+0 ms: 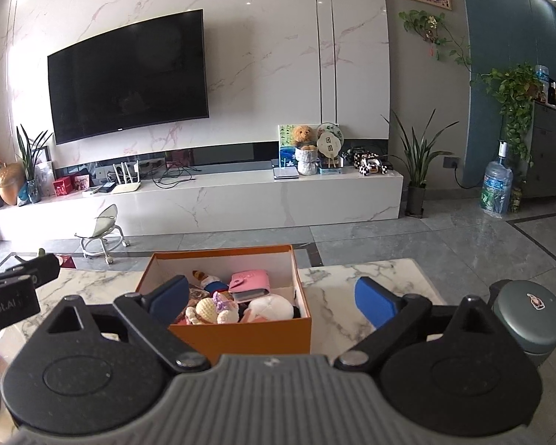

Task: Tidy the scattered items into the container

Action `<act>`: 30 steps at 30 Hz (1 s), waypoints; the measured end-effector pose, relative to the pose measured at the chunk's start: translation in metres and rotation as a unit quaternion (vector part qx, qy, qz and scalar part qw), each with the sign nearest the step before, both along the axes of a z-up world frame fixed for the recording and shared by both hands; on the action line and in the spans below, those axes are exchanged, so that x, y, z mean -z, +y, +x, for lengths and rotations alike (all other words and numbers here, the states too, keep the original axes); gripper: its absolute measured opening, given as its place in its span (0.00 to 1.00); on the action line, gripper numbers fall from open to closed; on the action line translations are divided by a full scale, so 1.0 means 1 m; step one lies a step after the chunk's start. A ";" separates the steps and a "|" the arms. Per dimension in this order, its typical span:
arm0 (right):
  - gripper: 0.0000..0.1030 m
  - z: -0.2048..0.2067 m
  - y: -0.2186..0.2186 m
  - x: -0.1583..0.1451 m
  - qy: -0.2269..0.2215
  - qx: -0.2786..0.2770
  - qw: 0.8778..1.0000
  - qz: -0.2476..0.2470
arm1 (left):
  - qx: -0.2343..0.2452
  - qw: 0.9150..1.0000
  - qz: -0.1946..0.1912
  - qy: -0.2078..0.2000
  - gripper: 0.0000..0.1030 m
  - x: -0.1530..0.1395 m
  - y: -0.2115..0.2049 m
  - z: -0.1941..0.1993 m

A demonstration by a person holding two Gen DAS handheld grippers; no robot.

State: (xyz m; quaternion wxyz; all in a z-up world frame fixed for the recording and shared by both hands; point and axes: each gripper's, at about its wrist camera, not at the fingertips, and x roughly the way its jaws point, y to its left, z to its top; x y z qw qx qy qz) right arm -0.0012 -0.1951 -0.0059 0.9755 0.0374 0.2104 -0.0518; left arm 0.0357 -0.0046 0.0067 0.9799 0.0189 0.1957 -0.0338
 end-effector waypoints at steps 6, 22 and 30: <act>0.94 -0.001 0.002 0.020 0.032 -0.004 0.999 0.010 | 0.011 0.998 -0.015 0.063 0.95 0.025 0.008 -0.001; 0.94 0.014 0.022 0.067 0.091 -0.019 0.996 -0.001 | -0.010 0.993 -0.001 0.119 0.95 0.065 0.009 0.001; 0.94 0.024 0.021 0.079 0.107 -0.022 0.994 -0.002 | -0.010 0.990 0.014 0.143 0.95 0.077 -0.001 0.013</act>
